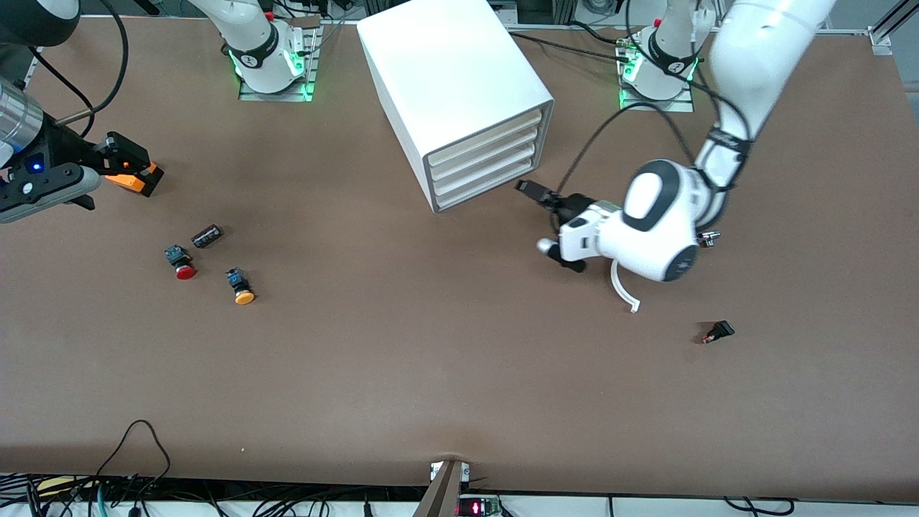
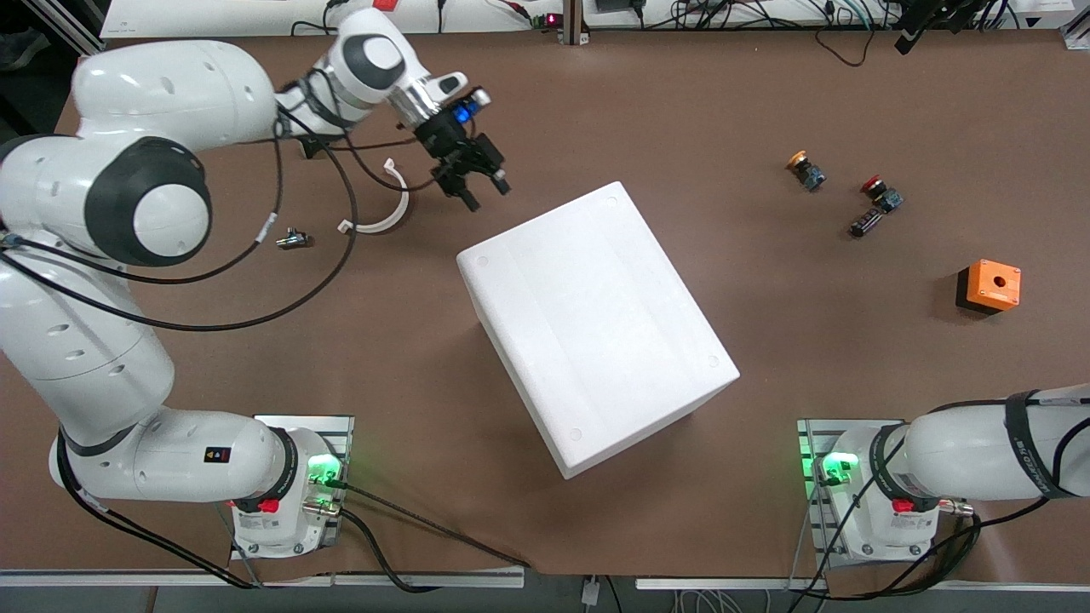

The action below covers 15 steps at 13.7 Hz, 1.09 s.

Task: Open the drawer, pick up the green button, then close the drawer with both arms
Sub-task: 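Reach the left gripper toward the handle of the cabinet's lowest drawer, then grasp the drawer handle with the left gripper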

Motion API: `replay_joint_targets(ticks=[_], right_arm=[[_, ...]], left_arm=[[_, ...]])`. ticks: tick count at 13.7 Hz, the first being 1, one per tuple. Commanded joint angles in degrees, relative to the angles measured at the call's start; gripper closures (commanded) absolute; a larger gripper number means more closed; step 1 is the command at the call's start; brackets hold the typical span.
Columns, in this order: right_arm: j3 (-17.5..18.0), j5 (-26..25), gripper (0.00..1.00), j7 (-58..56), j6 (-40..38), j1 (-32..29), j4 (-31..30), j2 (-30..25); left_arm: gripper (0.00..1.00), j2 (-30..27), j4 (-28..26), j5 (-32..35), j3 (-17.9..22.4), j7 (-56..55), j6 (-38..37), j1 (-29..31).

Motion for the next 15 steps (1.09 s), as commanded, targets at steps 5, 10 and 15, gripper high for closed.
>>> replay_joint_targets(ticks=[5, 10, 15], right_arm=[[0.2, 0.2, 0.00, 0.6, -0.7, -0.3, 1.5, 0.5], [0.2, 0.2, 0.00, 0.7, -0.8, -0.3, 1.5, 0.6], [0.2, 0.2, 0.00, 0.7, -0.8, -0.3, 1.5, 0.6]], left_arm=[[0.22, 7.7, -1.1, -10.1, 0.3, 18.2, 7.0, -4.6], [0.29, 9.0, -1.5, -10.7, -0.9, 25.4, 3.5, -4.7], [0.36, 11.2, -2.9, -10.9, -0.8, 33.9, -1.0, -1.5]])
